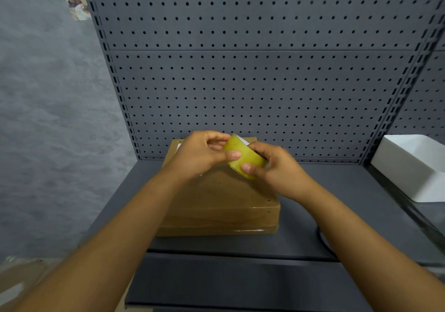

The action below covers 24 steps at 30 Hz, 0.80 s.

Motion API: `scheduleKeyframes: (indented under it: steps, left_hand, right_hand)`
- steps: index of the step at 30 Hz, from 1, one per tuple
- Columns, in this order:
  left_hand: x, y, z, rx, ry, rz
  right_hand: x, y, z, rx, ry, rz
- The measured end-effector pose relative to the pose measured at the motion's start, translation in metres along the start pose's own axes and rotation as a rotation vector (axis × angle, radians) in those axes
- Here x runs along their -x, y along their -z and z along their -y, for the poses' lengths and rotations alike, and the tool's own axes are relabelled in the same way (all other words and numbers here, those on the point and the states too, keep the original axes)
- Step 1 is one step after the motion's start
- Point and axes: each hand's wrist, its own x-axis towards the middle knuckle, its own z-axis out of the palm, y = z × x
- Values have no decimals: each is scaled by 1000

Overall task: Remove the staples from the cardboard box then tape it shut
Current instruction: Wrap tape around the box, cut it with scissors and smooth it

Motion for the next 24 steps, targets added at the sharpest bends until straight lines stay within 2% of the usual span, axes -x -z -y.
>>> scheduleKeyframes:
  steps: [5,11,24]
  left_hand:
    - [3,-5,2,-83,-52,-128]
    - [5,-9,2,-138,-88,-206]
    - [6,-6,8,55,-88,-154]
  right_hand:
    - [0,-2,-3,-11,-2,-24]
    - [3,-3,-6,-40,2,-42]
    - [5,0,-5,-62,21,-15]
